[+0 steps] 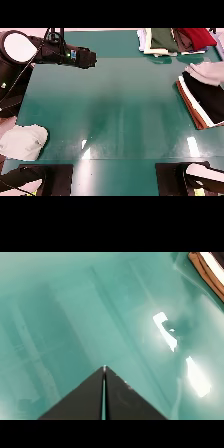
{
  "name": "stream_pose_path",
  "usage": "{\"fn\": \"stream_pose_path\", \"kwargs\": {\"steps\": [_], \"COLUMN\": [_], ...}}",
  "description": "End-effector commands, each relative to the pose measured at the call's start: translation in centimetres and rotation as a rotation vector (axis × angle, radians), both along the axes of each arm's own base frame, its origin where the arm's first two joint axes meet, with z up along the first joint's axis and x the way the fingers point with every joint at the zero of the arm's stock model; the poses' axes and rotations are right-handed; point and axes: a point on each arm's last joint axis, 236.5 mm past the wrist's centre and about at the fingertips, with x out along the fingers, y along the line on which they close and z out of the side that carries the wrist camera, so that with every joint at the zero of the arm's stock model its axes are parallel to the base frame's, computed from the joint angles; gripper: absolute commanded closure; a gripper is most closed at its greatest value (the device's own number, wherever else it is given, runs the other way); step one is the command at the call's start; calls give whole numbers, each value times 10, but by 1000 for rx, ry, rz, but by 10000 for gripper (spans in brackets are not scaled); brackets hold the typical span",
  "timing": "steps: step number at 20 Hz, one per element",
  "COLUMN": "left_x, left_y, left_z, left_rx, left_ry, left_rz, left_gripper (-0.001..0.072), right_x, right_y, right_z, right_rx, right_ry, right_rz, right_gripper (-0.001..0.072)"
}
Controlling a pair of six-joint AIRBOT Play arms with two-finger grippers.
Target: Fold the shirts.
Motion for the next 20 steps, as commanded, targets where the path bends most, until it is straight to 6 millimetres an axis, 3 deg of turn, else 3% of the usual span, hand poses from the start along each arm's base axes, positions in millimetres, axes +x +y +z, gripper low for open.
{"fn": "stream_pose_path", "kwargs": {"steps": [1,3,5,6,9,11,13,15,20], "left_x": [0,0,0,0,0,0,1,1,0], "left_y": [0,0,0,0,0,0,0,0,0], "left_z": [0,0,0,0,0,0,1,1,0], "left_rx": [9,12,13,14,16,14,12,13,15], "left_ry": [-6,-9,-11,-12,-15,-17,-21,-20,-15], "left_rz": [-7,-11,-12,-12,-15,-14,-12,-13,-14], "left_gripper": [685,685,685,685,685,684,685,685,685], "right_x": [-71,-99,-119,-126,-130,-101,-59,-28,3], "right_y": [-9,-10,-16,-22,-36,-23,18,82,246], "right_z": [-55,-78,-90,-89,-58,-15,31,61,75], "right_rx": [-8,22,49,64,47,82,193,282,311], "right_ry": [183,233,253,248,167,-8,-204,-298,-294], "right_rz": [-82,-132,-183,-228,-321,-300,-205,-48,363], "right_gripper": [695,646,264,136,109,110,110,112,119]}}
